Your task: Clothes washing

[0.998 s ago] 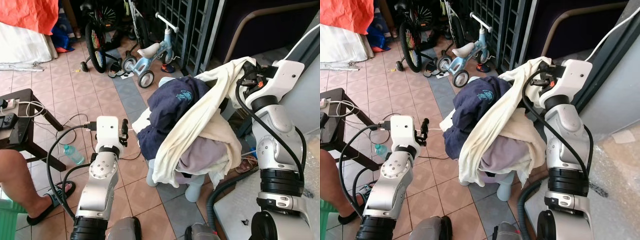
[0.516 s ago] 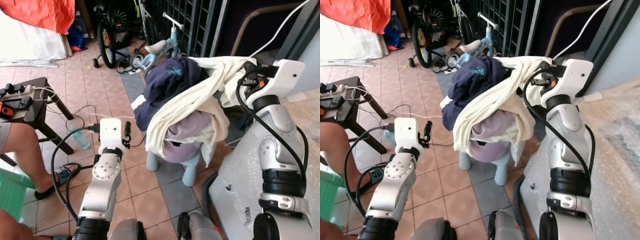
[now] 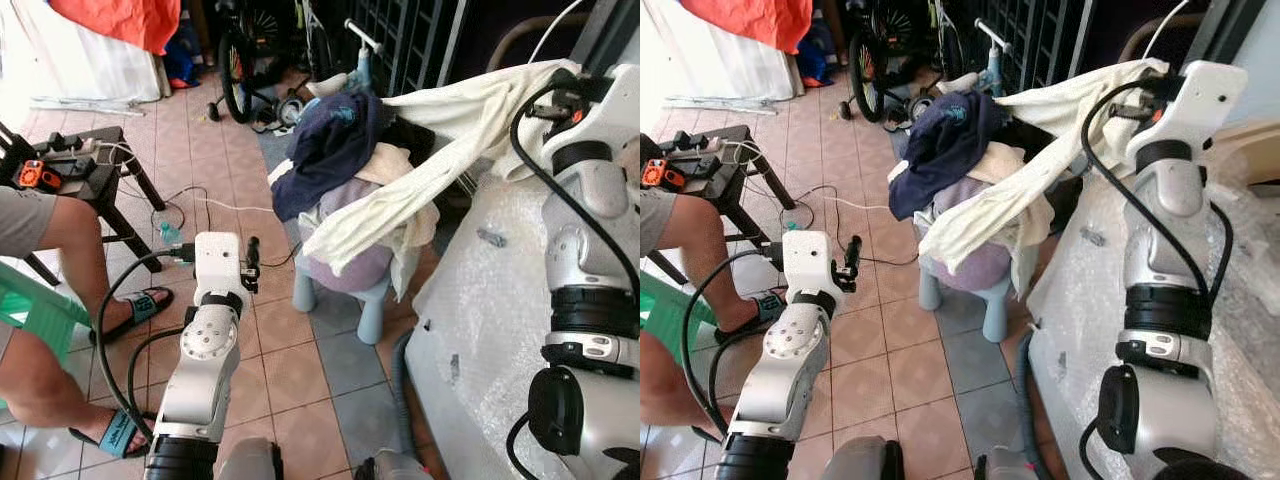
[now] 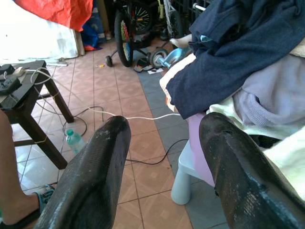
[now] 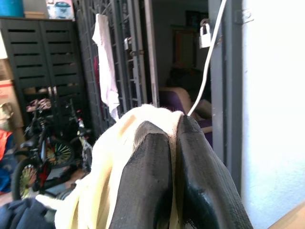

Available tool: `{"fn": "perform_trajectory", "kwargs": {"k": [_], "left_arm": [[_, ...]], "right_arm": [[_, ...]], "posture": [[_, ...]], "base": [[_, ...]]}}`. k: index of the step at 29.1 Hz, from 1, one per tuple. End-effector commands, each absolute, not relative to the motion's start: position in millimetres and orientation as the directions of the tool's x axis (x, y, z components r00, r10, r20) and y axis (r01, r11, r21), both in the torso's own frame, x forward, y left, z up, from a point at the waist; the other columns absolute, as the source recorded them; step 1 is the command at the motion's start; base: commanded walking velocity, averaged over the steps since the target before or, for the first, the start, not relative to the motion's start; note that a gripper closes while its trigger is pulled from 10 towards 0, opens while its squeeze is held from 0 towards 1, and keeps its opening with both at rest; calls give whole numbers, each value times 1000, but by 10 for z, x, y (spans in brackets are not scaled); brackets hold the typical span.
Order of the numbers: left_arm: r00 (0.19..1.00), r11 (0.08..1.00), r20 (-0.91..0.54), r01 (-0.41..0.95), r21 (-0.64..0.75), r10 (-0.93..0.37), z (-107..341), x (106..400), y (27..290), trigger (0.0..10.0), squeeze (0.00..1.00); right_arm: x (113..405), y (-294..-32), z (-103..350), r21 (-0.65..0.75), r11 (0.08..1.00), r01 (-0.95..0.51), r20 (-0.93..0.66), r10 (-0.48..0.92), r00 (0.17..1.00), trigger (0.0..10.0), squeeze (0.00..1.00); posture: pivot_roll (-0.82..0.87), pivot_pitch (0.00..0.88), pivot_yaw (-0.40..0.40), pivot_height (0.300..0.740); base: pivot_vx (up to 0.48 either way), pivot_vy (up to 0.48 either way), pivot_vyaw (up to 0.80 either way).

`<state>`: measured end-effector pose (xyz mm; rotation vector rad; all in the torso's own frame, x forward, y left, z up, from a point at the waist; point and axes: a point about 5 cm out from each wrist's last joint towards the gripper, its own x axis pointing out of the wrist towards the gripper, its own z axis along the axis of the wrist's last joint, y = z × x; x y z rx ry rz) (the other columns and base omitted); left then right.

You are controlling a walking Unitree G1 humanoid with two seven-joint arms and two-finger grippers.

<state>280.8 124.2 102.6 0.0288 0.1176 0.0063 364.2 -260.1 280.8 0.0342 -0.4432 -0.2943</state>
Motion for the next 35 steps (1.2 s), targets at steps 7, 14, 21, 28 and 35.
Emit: {"fn": "perform_trajectory", "kwargs": {"k": [7, 14, 21, 28, 35], "left_arm": [[994, 1000, -111, -5, 8, 6, 1032, 2804, 1238, 10000, 0], [992, 998, -128, -4, -59, -3, 1026, 2793, 1215, 10000, 0], [992, 996, -123, 24, -81, -34, 1044, 2803, 1165, 10000, 0], [992, 998, -126, 20, -65, -28, 1045, 2819, 1185, 10000, 0], [996, 996, -79, 43, -73, -48, 1086, 2811, 1199, 10000, 0]], "right_arm": [[3678, -3006, 3088, 135, 868, 478, 418, -488, 767, 10000, 0], [3561, -3355, 3027, 111, 746, 657, 380, -642, 665, 10000, 0], [3561, -3352, 2880, 55, 747, 663, 379, -630, 678, 10000, 0], [3594, -3209, 2844, 17, 813, 582, 426, -532, 732, 10000, 0], [3593, -3083, 2794, -47, 848, 528, 456, -453, 766, 10000, 0]], "posture": [[-33, 70, 22, 740], [-36, 66, 22, 740], [-44, 65, 28, 740], [-43, 59, 28, 740], [-43, 52, 23, 740]], "base": [[0, 0, -563], [0, 46, -795], [0, 480, -800], [0, 480, -438], [0, 206, 0]]}}
